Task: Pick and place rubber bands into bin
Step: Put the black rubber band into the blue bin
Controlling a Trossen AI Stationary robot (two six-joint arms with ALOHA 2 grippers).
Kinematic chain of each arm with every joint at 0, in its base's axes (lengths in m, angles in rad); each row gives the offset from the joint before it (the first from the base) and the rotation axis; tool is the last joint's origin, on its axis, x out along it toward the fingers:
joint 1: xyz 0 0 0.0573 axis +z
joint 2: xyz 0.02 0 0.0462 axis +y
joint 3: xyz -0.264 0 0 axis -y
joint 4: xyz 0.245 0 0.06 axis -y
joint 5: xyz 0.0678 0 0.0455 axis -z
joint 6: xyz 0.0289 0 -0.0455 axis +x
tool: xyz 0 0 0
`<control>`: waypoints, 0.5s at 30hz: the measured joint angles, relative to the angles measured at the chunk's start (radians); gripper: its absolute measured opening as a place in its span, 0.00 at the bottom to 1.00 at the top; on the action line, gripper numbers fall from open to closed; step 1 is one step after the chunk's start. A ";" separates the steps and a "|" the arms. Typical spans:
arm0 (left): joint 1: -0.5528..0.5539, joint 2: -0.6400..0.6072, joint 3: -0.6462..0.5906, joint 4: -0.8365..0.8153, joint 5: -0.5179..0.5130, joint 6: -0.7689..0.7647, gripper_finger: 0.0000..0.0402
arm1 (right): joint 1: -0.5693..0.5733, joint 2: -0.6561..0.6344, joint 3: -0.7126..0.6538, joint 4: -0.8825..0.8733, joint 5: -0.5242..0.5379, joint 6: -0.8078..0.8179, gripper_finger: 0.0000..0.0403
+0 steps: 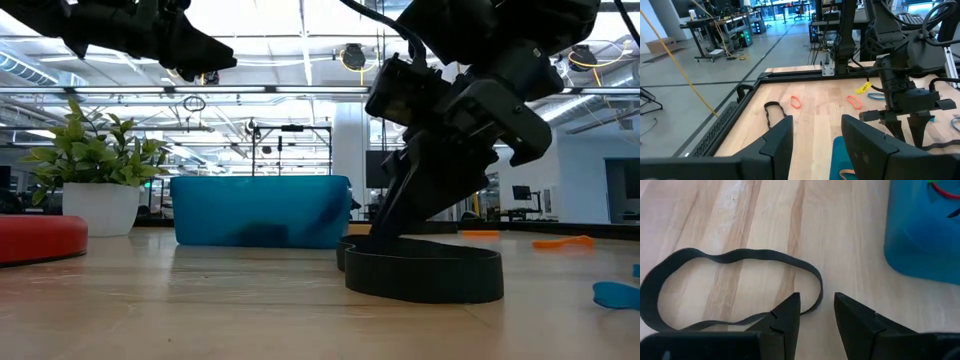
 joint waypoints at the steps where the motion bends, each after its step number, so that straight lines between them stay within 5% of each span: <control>1: 0.000 0.000 0.000 0.000 0.000 0.000 0.44 | 0.000 0.000 0.000 -0.002 0.000 0.005 0.28; 15: 0.000 0.000 0.000 0.000 0.000 0.000 0.44 | 0.000 0.000 0.000 -0.013 0.000 0.010 0.25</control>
